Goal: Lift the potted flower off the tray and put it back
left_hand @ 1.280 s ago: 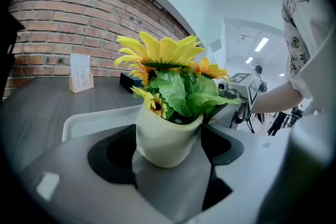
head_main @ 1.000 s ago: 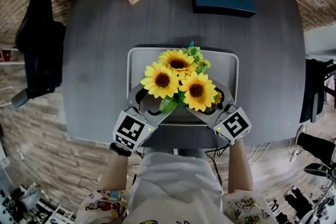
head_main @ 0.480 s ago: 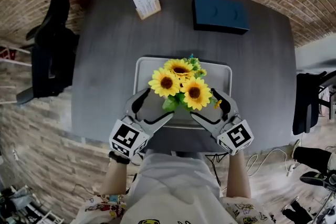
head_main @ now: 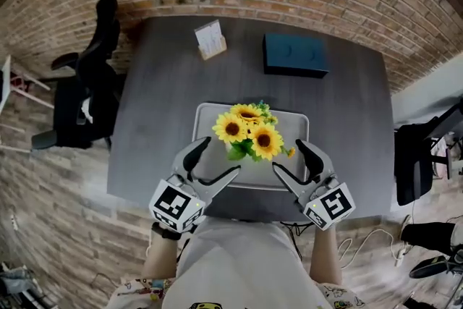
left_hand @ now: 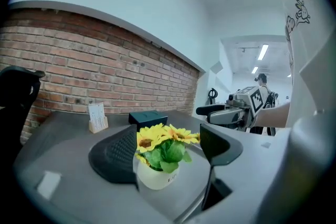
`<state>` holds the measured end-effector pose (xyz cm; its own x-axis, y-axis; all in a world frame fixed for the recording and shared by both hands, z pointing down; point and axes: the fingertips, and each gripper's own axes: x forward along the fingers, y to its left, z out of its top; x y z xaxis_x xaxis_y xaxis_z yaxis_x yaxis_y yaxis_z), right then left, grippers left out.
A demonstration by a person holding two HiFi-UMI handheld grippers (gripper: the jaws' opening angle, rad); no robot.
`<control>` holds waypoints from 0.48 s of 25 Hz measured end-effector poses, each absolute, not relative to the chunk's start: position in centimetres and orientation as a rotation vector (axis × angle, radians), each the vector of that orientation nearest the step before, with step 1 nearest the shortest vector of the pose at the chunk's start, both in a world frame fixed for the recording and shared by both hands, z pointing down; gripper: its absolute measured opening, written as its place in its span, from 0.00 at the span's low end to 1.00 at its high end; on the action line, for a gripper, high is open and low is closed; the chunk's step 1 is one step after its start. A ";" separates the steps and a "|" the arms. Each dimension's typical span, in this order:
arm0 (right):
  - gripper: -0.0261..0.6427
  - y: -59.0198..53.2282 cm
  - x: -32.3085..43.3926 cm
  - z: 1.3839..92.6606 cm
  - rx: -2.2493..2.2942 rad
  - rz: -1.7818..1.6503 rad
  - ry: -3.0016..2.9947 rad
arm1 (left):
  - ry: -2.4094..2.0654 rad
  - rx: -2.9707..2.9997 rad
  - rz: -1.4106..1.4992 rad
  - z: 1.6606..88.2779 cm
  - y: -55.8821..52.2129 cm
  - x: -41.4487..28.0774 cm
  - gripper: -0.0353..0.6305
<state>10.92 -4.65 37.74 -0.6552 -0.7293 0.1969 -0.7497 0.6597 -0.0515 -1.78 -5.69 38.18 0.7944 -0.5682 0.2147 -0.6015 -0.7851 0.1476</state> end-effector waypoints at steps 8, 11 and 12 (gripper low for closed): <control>0.25 -3.5 9.9 31.8 1.259 0.083 -2.813 | -0.948 2.817 0.111 32.9 -4.4 -1.4 0.44; 0.15 -3.0 9.8 30.6 1.288 0.079 -2.853 | -0.986 2.814 0.077 31.6 -3.7 -1.5 0.35; 0.12 -2.8 9.9 30.4 1.298 0.093 -2.865 | -0.999 2.812 0.062 31.4 -3.5 -1.5 0.31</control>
<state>9.91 -2.82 30.38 -0.6595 -0.7515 0.0195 -0.7511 0.6578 -0.0561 -1.54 -3.49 31.42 0.7765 -0.6235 0.0911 -0.6299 -0.7651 0.1332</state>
